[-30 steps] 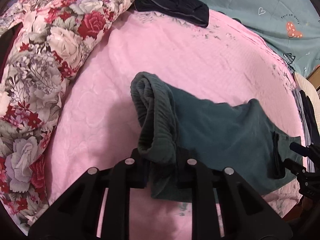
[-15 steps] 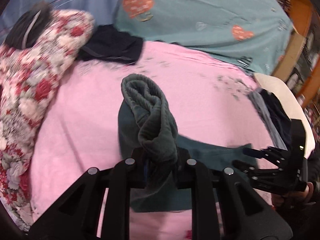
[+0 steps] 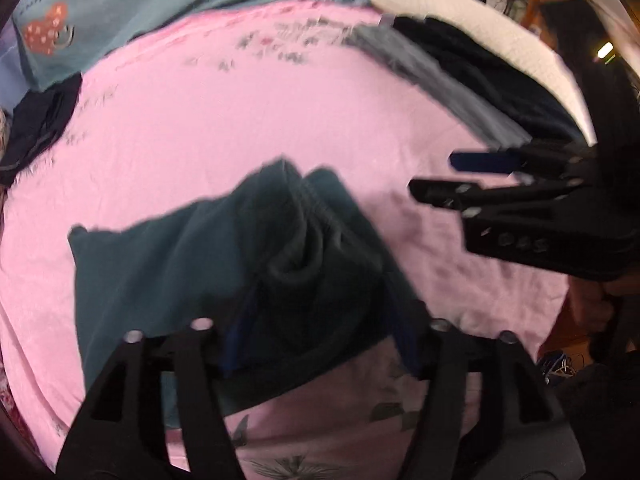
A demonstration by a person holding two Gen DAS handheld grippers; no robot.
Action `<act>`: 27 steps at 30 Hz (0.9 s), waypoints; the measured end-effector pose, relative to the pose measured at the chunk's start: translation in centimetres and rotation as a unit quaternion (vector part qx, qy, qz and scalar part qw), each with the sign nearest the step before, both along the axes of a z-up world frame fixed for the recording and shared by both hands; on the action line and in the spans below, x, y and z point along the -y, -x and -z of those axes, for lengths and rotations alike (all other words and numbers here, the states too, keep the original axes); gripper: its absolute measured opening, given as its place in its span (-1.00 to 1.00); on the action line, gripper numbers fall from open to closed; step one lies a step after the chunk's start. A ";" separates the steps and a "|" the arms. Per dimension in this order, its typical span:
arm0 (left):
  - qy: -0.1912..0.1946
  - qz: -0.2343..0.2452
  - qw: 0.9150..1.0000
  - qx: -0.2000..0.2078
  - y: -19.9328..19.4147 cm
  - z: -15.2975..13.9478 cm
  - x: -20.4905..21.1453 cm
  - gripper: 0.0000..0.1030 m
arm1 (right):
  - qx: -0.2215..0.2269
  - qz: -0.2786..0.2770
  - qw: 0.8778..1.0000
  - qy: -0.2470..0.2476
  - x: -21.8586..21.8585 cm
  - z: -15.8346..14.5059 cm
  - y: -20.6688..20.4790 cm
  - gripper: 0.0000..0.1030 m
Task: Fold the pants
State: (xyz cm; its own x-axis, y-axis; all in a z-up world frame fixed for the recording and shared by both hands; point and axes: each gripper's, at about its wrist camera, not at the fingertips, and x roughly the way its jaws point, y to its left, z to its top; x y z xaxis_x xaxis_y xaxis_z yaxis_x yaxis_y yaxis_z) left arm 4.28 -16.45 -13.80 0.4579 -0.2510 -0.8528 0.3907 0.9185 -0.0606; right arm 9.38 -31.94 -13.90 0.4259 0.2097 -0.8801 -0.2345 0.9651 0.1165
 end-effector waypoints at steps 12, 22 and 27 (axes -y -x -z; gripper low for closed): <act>-0.011 -0.256 0.967 0.002 -2.2 -2.3 -18.2 0.63 | -0.111 -0.006 0.967 -0.229 -1.6 0.7 -1.9 0.07; -0.019 -0.257 0.965 -0.044 -2.5 0.9 -19.3 0.65 | -0.143 -0.045 0.980 -0.133 -6.6 2.2 -2.0 -0.66; -0.004 -0.229 0.971 -0.062 -3.0 2.1 -18.8 0.65 | -0.122 0.000 0.983 -0.140 -3.2 -0.2 -1.2 -0.70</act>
